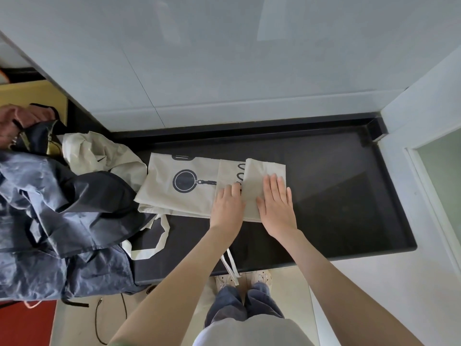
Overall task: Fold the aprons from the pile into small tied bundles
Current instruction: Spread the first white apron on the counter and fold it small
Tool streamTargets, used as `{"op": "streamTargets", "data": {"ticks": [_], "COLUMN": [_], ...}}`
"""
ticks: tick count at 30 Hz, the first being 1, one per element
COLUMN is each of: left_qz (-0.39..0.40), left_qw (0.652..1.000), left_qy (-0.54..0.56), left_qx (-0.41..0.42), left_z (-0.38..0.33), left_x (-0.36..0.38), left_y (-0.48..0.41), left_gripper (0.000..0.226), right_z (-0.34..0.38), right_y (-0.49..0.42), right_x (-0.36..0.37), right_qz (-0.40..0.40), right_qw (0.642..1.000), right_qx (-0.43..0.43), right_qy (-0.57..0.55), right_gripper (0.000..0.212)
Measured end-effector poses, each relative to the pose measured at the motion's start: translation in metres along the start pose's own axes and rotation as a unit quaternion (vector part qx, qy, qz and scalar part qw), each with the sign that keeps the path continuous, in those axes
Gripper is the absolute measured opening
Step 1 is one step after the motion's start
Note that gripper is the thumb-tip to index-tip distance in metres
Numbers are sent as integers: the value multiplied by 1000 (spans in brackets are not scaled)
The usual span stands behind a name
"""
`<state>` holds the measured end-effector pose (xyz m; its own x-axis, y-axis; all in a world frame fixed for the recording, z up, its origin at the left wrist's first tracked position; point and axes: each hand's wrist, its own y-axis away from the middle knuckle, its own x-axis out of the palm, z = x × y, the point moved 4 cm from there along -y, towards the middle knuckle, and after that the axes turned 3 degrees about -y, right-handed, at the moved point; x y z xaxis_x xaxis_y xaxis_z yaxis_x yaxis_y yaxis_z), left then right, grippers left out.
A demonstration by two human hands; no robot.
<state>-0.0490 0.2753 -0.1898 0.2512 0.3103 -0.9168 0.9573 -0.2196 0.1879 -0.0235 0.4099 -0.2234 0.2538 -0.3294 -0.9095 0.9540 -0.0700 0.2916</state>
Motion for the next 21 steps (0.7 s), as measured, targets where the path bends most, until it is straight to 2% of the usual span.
{"op": "streamTargets", "data": {"ticks": [1, 3, 5, 7, 9, 10, 11, 14, 16, 19, 21], "left_qz": [-20, -34, -9, 29, 88, 108, 111, 125, 178, 233, 251], "left_qw": [999, 994, 989, 982, 982, 984, 986, 981, 938, 793, 729], "left_qy": [-43, -86, -104, -94, -70, -47, -24, 126, 296, 550, 616], "left_qx": [25, 58, 109, 159, 150, 133, 125, 76, -2, -119, -162], "left_z": [1, 0, -6, -13, -15, -17, -21, -33, -40, -54, -53], "left_x": [3, 7, 8, 11, 16, 17, 15, 2, 5, 7, 3], "left_y": [1, 3, 6, 9, 8, 6, 6, 7, 8, 10, 8], "left_gripper": [47, 66, 75, 72, 67, 64, 60, 52, 55, 55, 59], "right_z": [2, -2, -8, -13, -17, -19, -20, -19, -17, -12, -8], "right_y": [2, 6, 8, 8, 5, 5, 5, 10, 18, 26, 27], "right_x": [-6, -21, -32, -32, -31, -34, -40, -64, -75, -80, -75], "right_qz": [-2, -67, -136, -95, -10, 13, 13, -54, -77, 0, 36], "right_qw": [998, 973, 955, 951, 924, 906, 898, 900, 884, 846, 845], "right_qx": [19, 87, 155, 204, 237, 244, 236, 168, 127, 52, 19], "right_qy": [-65, -202, -214, -210, -301, -345, -370, -398, -443, -530, -533], "right_gripper": [63, 68, 66, 47, 18, 11, 12, 16, 18, 20, 18]}}
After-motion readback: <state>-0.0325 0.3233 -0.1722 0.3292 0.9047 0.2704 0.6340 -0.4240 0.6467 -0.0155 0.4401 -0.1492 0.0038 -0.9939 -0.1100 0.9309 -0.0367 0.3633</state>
